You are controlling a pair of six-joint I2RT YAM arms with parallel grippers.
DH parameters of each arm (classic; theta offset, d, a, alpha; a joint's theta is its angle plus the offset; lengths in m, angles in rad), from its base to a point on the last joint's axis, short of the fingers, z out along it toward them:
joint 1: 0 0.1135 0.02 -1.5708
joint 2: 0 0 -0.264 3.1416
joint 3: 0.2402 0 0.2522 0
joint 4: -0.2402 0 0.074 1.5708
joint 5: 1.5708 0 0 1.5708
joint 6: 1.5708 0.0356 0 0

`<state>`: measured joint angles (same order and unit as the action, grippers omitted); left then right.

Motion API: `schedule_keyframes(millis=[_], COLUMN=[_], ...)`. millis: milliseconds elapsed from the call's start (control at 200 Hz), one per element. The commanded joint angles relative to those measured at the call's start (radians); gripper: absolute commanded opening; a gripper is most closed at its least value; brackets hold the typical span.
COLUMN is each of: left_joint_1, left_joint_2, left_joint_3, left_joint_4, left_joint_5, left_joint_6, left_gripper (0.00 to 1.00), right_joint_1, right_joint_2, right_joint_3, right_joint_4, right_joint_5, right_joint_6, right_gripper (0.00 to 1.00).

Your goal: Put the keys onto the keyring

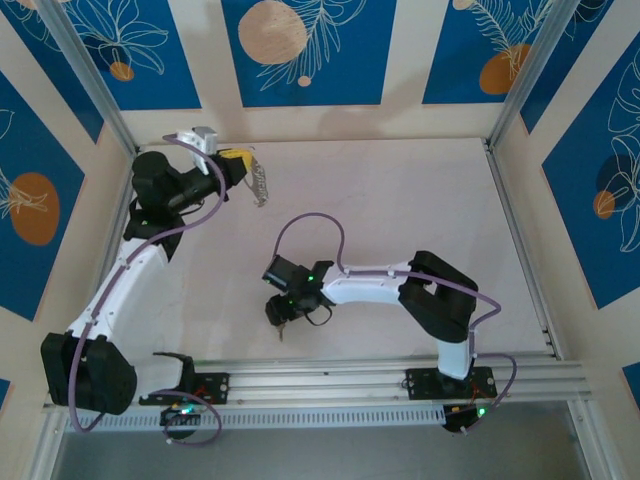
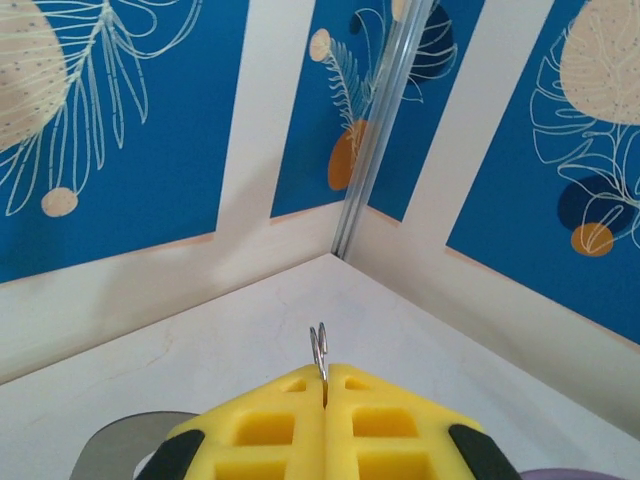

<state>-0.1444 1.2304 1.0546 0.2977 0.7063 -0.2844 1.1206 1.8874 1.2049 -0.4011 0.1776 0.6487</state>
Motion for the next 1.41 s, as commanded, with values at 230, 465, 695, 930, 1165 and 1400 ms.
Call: schedule_keyframes(millis=[230, 465, 695, 930, 1165, 1400], left_joint_1=[0.051, 0.056, 0.055, 0.055, 0.056, 0.048], left_joint_2=[-0.011, -0.004, 0.002, -0.010, -0.023, -0.006], left_joint_3=[-0.019, 0.006, 0.020, 0.018, 0.026, 0.042], left_joint_4=[0.135, 0.129, 0.134, 0.132, 0.103, 0.067], left_joint_5=[0.067, 0.090, 0.108, 0.110, 0.129, 0.159], left_joint_6=[-0.064, -0.069, -0.083, -0.100, -0.098, -0.131], left_gripper=[0.00, 0.00, 0.00, 0.00, 0.00, 0.00], right_joint_1=[0.016, 0.025, 0.066, 0.074, -0.045, -0.231], right_joint_2=[0.084, 0.105, 0.124, 0.137, 0.044, -0.055], right_joint_3=[0.081, 0.099, 0.108, 0.087, -0.025, -0.087], right_joint_4=[-0.132, -0.166, -0.204, -0.221, -0.174, -0.128], right_joint_5=[0.013, 0.037, 0.120, 0.247, 0.288, 0.247], right_joint_6=[-0.035, -0.047, -0.084, -0.078, -0.057, -0.039], right_gripper=[0.55, 0.53, 0.52, 0.40, 0.37, 0.39])
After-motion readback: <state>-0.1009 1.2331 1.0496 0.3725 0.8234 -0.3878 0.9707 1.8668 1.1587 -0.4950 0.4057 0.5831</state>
